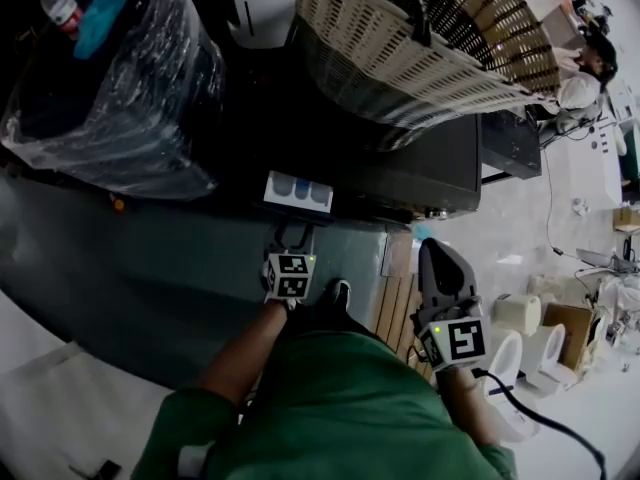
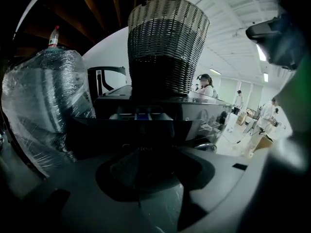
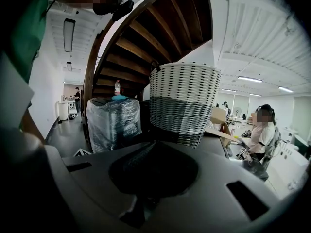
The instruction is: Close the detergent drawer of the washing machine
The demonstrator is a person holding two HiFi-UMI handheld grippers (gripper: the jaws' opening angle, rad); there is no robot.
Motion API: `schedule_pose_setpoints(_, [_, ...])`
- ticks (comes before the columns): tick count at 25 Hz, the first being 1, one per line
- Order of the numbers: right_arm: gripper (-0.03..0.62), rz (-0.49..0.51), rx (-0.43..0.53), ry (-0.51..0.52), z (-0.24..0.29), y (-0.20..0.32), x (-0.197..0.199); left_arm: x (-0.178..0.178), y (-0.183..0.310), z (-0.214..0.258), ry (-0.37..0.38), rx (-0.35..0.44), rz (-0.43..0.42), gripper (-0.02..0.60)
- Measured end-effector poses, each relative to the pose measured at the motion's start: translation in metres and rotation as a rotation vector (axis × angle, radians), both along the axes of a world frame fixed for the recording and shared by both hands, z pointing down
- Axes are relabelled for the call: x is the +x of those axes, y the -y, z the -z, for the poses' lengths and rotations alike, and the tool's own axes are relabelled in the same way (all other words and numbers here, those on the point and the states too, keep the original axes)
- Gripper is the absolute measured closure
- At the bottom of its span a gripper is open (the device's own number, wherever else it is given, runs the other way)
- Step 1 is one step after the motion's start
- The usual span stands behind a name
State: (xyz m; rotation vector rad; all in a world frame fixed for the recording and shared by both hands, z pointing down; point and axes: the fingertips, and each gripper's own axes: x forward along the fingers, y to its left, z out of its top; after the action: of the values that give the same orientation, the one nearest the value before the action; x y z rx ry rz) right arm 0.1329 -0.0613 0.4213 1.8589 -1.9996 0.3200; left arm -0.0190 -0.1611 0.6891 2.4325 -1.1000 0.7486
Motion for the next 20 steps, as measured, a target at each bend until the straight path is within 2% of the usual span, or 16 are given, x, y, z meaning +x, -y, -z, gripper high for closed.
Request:
schedule_pose_setpoints(4, [0.571, -0.001, 0.060, 0.000, 0.005, 0.007, 0.006, 0.007, 0.015, 0.002, 0.003, 0.004, -0.005, 0.370])
schedule_pose_setpoints(10, [0.570, -0.035, 0.045, 0.000, 0.003, 0.016, 0.017, 0.020, 0.039, 0.000, 0.010, 0.010, -0.010, 0.370])
schedule_pose_setpoints(13, [0.571, -0.034, 0.074, 0.020, 0.003, 0.024, 0.020, 0.026, 0.048, -0.004, 0.008, 0.002, -0.007, 0.370])
schedule_pose_setpoints(17, [0.571, -0.038, 0.001, 0.022, -0.007, 0.027, 0.025, 0.033, 0.064, -0.001, 0.007, 0.006, 0.010, 0.370])
schedule_pose_setpoints(20, [0.570, -0.050, 0.000, 0.031, -0.010, 0.033, 0.030, 0.035, 0.068, -0.004, 0.006, -0.009, 0.047, 0.370])
